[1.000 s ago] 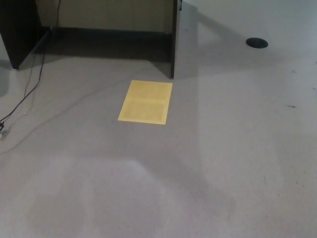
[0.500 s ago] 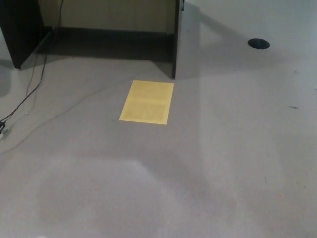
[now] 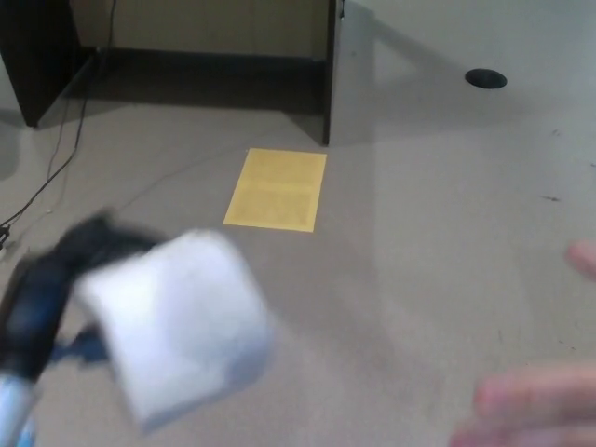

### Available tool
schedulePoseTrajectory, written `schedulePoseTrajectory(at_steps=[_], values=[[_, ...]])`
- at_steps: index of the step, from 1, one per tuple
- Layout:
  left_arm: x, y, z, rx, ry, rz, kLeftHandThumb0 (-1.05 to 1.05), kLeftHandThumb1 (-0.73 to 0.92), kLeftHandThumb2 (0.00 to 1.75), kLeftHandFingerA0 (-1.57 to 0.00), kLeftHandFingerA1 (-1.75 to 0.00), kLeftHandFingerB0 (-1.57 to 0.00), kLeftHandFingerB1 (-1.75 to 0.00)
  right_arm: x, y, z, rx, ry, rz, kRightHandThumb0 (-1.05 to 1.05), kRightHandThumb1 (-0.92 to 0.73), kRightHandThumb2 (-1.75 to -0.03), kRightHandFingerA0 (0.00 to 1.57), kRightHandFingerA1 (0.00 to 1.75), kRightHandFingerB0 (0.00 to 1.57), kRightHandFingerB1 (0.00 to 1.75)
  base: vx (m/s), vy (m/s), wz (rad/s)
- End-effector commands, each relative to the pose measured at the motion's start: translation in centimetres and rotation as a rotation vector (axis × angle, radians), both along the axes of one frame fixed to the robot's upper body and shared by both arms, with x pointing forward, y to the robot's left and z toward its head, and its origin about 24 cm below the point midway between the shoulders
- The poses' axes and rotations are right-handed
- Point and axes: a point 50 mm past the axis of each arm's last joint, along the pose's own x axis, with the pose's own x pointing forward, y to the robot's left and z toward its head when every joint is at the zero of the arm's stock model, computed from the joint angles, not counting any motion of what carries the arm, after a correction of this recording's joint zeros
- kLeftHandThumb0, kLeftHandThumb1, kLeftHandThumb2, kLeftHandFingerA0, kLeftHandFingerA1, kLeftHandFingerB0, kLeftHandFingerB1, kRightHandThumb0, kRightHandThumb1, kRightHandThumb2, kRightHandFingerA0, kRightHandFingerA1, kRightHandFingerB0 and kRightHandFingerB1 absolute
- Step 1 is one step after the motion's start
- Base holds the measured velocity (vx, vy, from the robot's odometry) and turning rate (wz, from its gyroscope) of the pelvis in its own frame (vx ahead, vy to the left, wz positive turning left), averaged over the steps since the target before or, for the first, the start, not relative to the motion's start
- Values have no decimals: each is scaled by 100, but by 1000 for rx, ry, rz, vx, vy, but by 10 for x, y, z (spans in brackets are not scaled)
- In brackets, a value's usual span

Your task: A person is holding a toilet paper roll and the robot extends its left hand to grab the roll by inserting its thumb into the gap in the middle and brings its hand down by its side. Then it extends its arm again to hand the toilet paper roll back to the person.

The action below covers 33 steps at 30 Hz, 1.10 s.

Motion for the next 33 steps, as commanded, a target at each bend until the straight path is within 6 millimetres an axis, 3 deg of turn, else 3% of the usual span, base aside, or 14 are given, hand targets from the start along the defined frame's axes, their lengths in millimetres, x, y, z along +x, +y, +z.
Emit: schedulePoseTrajectory(at_steps=[1, 13, 14, 15, 16, 18, 19, 21, 22, 23, 24, 31, 32, 33], values=[[18, -72, 74, 186, -126, -157, -3, 67, 85, -90, -147, -79, -121, -6, -8, 0, -15, -5, -31, -37, -66, -60, 70, 58, 49, 39, 0, 0, 0], [10, -168, 110, 239, -198, -338, -16, 73, 83, -75, -166, -64, -138, 6, -7, 7, -15, -23, -19, -37, -67, -60, 68, 56, 49, 40, 0, 0, 0], [6, -176, 109, 241, -204, -362, -15, 73, 80, -72, -166, -63, -143, 7, -7, 8, -21, -22, -14, -42, -54, -85, 62, 65, 43, 53, 0, 0, 0], [3, -183, 107, 240, -190, -378, -15, 77, 74, -80, -162, -65, -143, 7, -8, 7, -25, -11, -13, -37, -67, -60, 67, 52, 48, 39, 0, 0, 0], [0, -188, 104, 240, -173, -389, -15, 75, 74, -84, -160, -68, -139, 6, -8, 6, -27, -1, -13, -37, -67, -60, 67, 52, 48, 39, 0, 0, 0], [-4, -195, 99, 252, -160, -409, -14, 77, 72, -82, -161, -65, -143, 4, -6, 5, -19, -1, -10, -43, -54, -85, 63, 65, 43, 53, 0, 0, 0], [-6, -200, 98, 247, -168, -421, -12, 76, 72, -82, -162, -64, -145, 5, -6, 5, -18, -4, -6, -36, -67, -60, 69, 55, 49, 40, 0, 0, 0], [-8, -208, 93, 241, -166, -436, -13, 77, 67, -81, -165, -62, -149, 6, -5, 6, -20, -6, -1, -37, -67, -60, 70, 57, 49, 40, 0, 0, 0], [-10, -211, 91, 238, -163, -444, -16, 76, 67, -73, -169, -63, -148, 5, -5, 5, -19, -4, -1, -43, -54, -85, 62, 65, 43, 53, 0, 0, 0], [-11, -213, 89, 236, -161, -451, -16, 76, 67, -73, -169, -63, -148, 4, -5, 5, -18, 0, 0, -43, -54, -85, 62, 65, 43, 53, 0, 0, 0], [-13, -215, 85, 239, -141, -464, -17, 77, 67, -72, -166, -64, -143, 4, -5, 4, -19, 3, -1, -37, -67, -60, 67, 54, 49, 40, 0, 0, 0], [-27, -217, 62, 245, -53, -495, -16, 72, 81, -79, -162, -67, -146, -4, -3, -2, -24, 34, 18, -37, -68, -60, 68, 53, 48, 40, 0, 0, 0], [-29, -215, 60, 251, -45, -491, -15, 75, 74, -82, -160, -65, -141, -6, -2, -3, -25, 38, 23, -44, -56, -86, 63, 65, 42, 53, 0, 0, 0], [-30, -213, 59, 259, -43, -481, -17, 77, 72, -79, -160, -63, -138, -7, -2, -3, -27, 39, 27, -38, -68, -61, 69, 55, 47, 40, 0, 0, 0]])
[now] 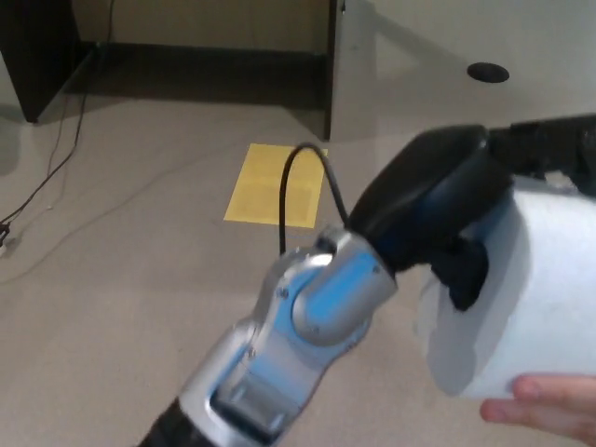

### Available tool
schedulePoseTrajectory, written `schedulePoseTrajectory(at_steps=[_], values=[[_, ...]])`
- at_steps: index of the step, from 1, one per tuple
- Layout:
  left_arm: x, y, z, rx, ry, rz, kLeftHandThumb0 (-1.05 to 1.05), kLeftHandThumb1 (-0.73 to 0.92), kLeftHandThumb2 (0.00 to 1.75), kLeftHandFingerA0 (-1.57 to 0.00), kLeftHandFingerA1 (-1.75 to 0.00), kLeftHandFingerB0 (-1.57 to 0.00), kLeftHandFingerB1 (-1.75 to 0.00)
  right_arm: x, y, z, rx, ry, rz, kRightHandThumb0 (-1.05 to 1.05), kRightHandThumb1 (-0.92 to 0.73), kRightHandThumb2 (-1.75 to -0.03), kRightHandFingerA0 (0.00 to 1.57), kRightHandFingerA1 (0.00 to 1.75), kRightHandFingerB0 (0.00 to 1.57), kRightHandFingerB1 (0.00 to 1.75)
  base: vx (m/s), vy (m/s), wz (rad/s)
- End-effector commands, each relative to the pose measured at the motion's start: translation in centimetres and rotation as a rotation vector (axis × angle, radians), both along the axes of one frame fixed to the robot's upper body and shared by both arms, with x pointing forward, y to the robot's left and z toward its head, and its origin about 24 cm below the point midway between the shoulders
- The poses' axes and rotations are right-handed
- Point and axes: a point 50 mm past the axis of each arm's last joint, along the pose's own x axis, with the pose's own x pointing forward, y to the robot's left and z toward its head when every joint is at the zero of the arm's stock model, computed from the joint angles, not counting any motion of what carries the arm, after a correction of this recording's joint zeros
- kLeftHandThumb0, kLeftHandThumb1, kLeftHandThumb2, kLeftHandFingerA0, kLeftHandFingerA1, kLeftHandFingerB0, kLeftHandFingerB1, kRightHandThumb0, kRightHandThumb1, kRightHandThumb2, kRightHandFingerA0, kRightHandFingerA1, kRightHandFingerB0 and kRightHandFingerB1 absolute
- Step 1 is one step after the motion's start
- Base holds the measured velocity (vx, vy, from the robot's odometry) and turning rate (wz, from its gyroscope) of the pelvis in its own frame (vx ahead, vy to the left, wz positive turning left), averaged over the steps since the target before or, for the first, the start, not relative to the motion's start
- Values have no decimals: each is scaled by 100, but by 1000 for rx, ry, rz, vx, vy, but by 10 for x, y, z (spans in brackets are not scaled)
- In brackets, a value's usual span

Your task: A person is holding a toilet paper roll and the robot extends its left hand to grab the roll by inserting its thumb into the gap in the middle and brings its hand down by its side. Then it extends its arm again to hand the toilet paper roll back to the person.

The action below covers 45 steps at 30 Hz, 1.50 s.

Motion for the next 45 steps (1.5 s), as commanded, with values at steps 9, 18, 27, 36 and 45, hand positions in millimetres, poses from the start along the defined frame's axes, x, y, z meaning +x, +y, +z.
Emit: schedulePoseTrajectory(at_steps=[9, 18, 27, 36, 45], values=[[-8, 19, -14, 63, -39, 188, -48, 47, 57, -6, -28, -6, -23, -13, -1, -8, -5, 48, 10, -43, -55, -86, 61, 64, 41, 53, 0, 0, 0], [-4, 38, -5, 59, -84, 266, -72, 43, 79, 0, -6, 0, 0, -11, -2, -7, 2, 47, -18, -37, -68, -60, 67, 54, 49, 40, 0, 0, 0], [-13, 65, 24, 53, -146, 264, -87, 45, 59, 0, 0, 0, 0, -14, -1, -8, 10, 41, -10, -43, -55, -86, 62, 65, 43, 54, 0, 0, 0], [-21, 139, 44, 40, -123, 302, -84, 45, 56, 0, 0, 0, 0, -9, -1, -5, -13, 25, 9, -37, -68, -60, 70, 57, 50, 41, 0, 0, 0], [-37, 242, -56, -153, 284, 522, -60, 40, 53, 0, -1, 0, 0, -10, -2, -5, -10, 20, -11, -43, -54, -86, 66, 67, 43, 53, 0, 0, 0]])
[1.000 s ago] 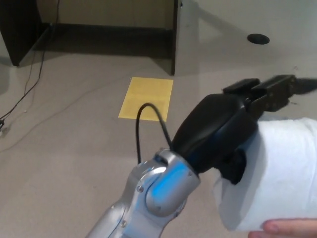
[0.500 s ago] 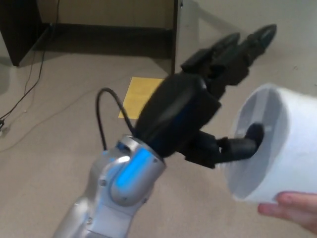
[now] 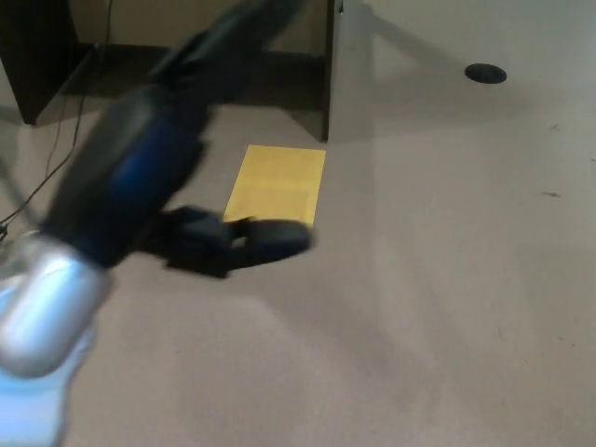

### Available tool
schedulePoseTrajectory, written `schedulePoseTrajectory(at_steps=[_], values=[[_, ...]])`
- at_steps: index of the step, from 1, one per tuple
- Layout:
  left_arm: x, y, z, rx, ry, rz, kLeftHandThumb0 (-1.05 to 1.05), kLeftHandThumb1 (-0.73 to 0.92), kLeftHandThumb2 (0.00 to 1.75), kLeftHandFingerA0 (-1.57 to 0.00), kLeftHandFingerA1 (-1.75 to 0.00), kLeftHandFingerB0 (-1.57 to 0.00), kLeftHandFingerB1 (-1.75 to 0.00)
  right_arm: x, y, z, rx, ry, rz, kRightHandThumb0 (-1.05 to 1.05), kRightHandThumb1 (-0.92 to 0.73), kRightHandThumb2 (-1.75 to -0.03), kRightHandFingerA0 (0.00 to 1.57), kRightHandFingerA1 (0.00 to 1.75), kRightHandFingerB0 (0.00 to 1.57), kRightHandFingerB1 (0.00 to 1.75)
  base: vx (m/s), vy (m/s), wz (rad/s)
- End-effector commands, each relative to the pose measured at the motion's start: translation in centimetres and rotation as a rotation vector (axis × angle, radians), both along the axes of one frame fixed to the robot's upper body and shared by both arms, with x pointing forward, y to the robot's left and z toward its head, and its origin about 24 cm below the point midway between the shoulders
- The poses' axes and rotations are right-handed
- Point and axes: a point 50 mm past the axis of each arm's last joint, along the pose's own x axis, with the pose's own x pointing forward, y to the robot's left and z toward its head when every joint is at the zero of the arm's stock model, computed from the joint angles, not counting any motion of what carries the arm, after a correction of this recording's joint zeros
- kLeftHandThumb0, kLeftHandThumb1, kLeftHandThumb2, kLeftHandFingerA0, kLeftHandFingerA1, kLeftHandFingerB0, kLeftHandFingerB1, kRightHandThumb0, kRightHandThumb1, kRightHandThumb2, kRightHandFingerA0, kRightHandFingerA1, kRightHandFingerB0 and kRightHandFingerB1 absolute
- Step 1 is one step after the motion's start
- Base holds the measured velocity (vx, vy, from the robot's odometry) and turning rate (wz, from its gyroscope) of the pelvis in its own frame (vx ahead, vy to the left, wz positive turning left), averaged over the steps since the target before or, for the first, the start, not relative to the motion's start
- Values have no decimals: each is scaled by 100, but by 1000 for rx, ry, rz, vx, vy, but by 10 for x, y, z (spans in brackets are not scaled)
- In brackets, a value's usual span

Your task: A person is holding a toilet paper roll and the robot extends its left hand to grab the roll by inserting its thumb into the gap in the middle and brings its hand down by its side. Then it extends its arm again to hand the toilet paper roll back to the person.

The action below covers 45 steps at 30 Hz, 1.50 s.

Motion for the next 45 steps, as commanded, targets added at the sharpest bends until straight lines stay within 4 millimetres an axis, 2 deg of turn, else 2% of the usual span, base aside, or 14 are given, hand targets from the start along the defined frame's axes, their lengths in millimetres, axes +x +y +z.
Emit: schedulePoseTrajectory(at_steps=[1, 6, 14, 16, 18, 19, 22, 23, 26, 31, 35, 42, 43, 45], values=[[-22, 70, -77, -208, 268, 55, -66, 40, 54, 0, -4, 0, 0, 0, -7, 2, -24, -13, -18, -36, -66, -60, 71, 57, 50, 40, 0, 0, 0], [-63, 129, -189, -259, 634, 356, -49, 38, 57, 0, 0, 0, 0, -2, -9, 3, -21, -25, -25, -37, -67, -60, 70, 59, 50, 41, 0, 0, 0], [-119, 170, -279, -45, 889, 715, -32, 42, 53, -13, -31, -3, -23, 2, -6, 4, -16, -22, -30, -38, -67, -61, 67, 58, 49, 40, 0, 0, 0], [-119, 173, -285, -40, 936, 737, -21, 34, 85, 0, -49, 0, -49, 2, -6, 3, -17, -24, -35, -38, -67, -61, 67, 58, 49, 40, 0, 0, 0], [-114, 174, -286, -56, 943, 735, -34, 40, 58, -15, -35, -12, -31, 2, -8, 4, -17, -27, -41, -38, -68, -60, 68, 63, 49, 41, 0, 0, 0], [-111, 174, -285, -95, 940, 735, -16, 35, 87, -10, -52, -9, -50, 2, -9, 4, -18, -25, -52, -43, -54, -87, 65, 70, 43, 54, 0, 0, 0], [-108, 177, -290, -140, 990, 757, -15, 33, 86, -12, -53, -12, -50, 0, -10, 4, -16, -24, -55, -43, -54, -87, 64, 70, 43, 54, 0, 0, 0], [-107, 177, -292, -157, 1004, 757, -15, 35, 87, -12, -53, -11, -50, 0, -11, 4, -14, -24, -58, -37, -67, -60, 69, 59, 50, 40, 0, 0, 0], [-109, 178, -297, -199, 1034, 765, -26, 42, 57, -25, -38, -27, -33, -2, -12, 4, 0, -20, -69, -37, -67, -61, 67, 58, 49, 40, 0, 0, 0], [-112, 178, -302, -238, 1053, 759, -25, 44, 57, -26, -37, -27, -32, -4, -14, 3, -20, -17, -61, -43, -55, -86, 63, 65, 43, 53, 0, 0, 0], [-105, 176, -303, -258, 1039, 739, -19, 45, 53, -33, -36, -32, -31, 4, -16, 9, -27, -37, -65, -37, -67, -60, 69, 56, 48, 39, 0, 0, 0], [-95, 172, -303, -257, 1015, 724, -30, 39, 59, -54, -45, -44, -40, 8, -21, 14, -18, -55, -88, -44, -54, -84, 65, 68, 41, 52, 0, 0, 0], [-94, 173, -303, -229, 1018, 720, -30, 41, 60, -61, -48, -49, -42, 8, -20, 14, -19, -55, -82, -36, -67, -60, 69, 60, 47, 39, 0, 0, 0], [-91, 174, -301, -203, 1009, 716, -24, 45, 53, -69, -45, -57, -39, 12, -19, 15, -24, -59, -74, -44, -55, -85, 64, 67, 40, 52, 0, 0, 0]])
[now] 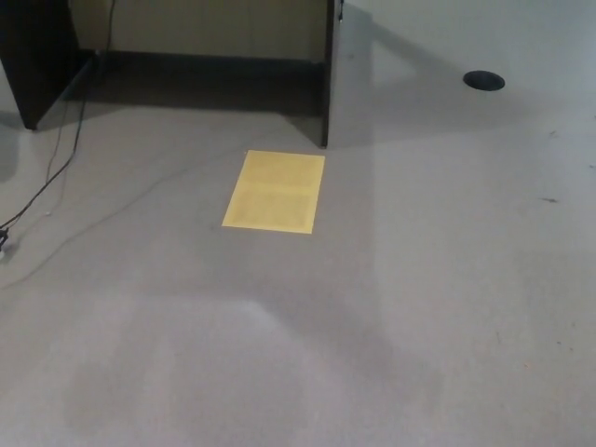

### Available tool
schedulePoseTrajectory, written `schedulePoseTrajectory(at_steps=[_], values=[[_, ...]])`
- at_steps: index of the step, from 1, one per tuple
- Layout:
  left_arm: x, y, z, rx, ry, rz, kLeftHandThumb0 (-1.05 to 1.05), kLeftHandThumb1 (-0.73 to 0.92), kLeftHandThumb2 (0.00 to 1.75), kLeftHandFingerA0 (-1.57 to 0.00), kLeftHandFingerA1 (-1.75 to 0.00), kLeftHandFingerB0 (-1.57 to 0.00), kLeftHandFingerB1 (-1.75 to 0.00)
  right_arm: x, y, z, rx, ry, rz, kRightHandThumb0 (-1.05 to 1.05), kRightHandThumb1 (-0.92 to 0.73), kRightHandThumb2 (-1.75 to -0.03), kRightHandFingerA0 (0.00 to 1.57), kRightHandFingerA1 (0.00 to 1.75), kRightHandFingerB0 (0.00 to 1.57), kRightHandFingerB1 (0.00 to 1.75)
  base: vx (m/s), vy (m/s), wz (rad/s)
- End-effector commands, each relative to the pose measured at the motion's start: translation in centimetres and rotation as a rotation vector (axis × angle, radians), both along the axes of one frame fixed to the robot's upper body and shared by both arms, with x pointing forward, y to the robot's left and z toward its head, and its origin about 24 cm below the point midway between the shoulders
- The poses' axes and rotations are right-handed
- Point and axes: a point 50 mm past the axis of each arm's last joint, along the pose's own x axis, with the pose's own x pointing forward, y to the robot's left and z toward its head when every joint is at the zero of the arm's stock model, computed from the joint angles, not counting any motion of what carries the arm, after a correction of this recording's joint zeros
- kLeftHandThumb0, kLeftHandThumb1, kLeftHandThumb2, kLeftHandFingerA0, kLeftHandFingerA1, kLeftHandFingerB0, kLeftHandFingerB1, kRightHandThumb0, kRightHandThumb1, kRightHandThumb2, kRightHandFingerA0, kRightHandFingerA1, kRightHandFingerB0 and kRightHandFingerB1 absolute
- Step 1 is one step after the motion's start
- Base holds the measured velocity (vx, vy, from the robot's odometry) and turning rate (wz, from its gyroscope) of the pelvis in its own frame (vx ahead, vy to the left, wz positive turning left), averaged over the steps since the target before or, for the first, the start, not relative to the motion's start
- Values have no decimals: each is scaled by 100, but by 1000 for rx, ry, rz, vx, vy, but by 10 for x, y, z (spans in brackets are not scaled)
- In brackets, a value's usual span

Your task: A person is holding a toilet paper roll and the robot extends its left hand to grab the roll by inserting its thumb into the gap in the middle and brings its hand down by its side. Then it extends its arm again to hand the toilet paper roll back to the person.

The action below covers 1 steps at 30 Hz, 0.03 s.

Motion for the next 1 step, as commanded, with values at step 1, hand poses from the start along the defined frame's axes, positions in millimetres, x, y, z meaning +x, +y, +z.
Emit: schedulePoseTrajectory(at_steps=[1], values=[[6, 6, 9, 62, -61, -25, -24, 45, 53, -69, -45, -57, -39, 3, -7, 5, -21, -8, -24, -44, -55, -85, 64, 67, 40, 52, 0, 0, 0]])
